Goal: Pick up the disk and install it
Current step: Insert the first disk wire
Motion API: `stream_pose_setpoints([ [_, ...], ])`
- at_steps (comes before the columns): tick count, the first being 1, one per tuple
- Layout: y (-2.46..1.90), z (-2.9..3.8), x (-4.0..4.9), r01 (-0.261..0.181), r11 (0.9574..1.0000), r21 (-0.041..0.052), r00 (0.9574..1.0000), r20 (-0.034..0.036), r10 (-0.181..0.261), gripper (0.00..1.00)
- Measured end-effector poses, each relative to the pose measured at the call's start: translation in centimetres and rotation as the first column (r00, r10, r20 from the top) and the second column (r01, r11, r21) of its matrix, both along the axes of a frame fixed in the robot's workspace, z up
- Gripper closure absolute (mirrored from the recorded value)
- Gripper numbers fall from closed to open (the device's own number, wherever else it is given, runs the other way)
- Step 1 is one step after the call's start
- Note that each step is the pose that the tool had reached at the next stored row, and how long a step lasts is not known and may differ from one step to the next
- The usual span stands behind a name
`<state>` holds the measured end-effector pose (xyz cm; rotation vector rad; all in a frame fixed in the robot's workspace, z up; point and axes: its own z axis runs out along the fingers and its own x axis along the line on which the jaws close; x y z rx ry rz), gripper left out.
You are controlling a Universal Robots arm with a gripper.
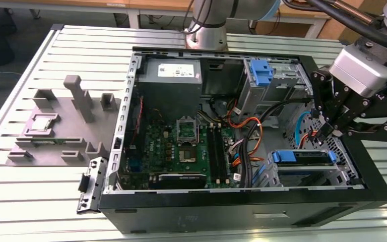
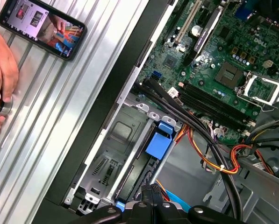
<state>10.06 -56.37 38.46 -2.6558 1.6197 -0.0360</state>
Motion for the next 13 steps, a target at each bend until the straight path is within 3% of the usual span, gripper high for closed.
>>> stream_pose_setpoints([
  [6, 0.00, -0.01, 0.03, -0.060, 0.9982, -0.0001, 0.9982, 0.0000, 0.060, 0.90],
  [9, 0.01, -0.01, 0.18, -0.061, 0.9982, 0.0000, 0.9982, 0.0000, 0.061, 0.90],
  [13, 0.11, -0.02, 1.10, -0.061, 0.9982, -0.0008, 0.9982, -0.0002, 0.061, 0.90],
])
